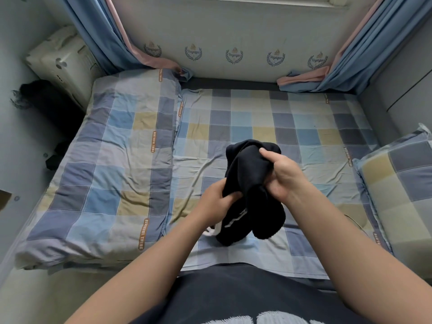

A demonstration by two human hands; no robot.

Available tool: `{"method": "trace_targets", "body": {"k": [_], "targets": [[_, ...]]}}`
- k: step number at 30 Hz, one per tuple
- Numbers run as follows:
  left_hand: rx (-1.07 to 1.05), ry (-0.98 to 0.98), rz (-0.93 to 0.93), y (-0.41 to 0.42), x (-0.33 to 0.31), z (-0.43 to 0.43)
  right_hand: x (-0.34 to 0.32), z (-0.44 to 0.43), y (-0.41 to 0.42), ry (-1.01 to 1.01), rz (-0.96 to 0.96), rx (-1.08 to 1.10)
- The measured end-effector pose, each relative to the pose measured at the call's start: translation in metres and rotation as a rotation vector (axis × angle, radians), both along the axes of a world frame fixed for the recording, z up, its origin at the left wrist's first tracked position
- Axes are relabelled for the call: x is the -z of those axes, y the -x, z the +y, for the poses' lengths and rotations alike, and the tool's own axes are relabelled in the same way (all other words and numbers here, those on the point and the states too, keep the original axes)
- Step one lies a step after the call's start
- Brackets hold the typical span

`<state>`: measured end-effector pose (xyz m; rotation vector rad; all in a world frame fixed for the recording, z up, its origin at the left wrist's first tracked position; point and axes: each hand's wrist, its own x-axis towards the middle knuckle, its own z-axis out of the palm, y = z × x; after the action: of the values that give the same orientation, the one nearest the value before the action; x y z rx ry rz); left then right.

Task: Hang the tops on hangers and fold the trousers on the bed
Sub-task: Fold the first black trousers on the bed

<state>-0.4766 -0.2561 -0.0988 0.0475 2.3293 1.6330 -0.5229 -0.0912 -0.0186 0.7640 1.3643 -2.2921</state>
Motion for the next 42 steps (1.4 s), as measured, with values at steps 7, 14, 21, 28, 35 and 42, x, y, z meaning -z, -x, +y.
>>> {"method": "trace_targets", "body": {"k": [7,14,21,28,35,42], "targets": [[-0.314,-0.285,-0.132,0.009,-0.011,-0.009,0.033,0.023,-0.021,-0.153,0.327,-0.362],[-0.289,-0.35,-0.261,0.014,-0.012,-0.024,0.057,0.019,-0.023,-0.602,0.264,-0.172],[0.014,0.245,0.072,0.006,-0.018,-0.011,-0.015,0.014,0.009,-0.948,0.554,-0.639],[-0.136,0.1,0.265,0.02,-0.036,0.007,-0.027,0.013,0.013,-1.115,0.656,-0.86],[-0.51,-0.159,0.102,0.029,-0.046,0.003,0.064,0.041,0.006,-1.452,0.491,-0.643],[-0.676,0.003,-0.009,0.034,-0.037,-0.043,0.104,0.08,-0.006,-1.278,0.19,-0.512]]}}
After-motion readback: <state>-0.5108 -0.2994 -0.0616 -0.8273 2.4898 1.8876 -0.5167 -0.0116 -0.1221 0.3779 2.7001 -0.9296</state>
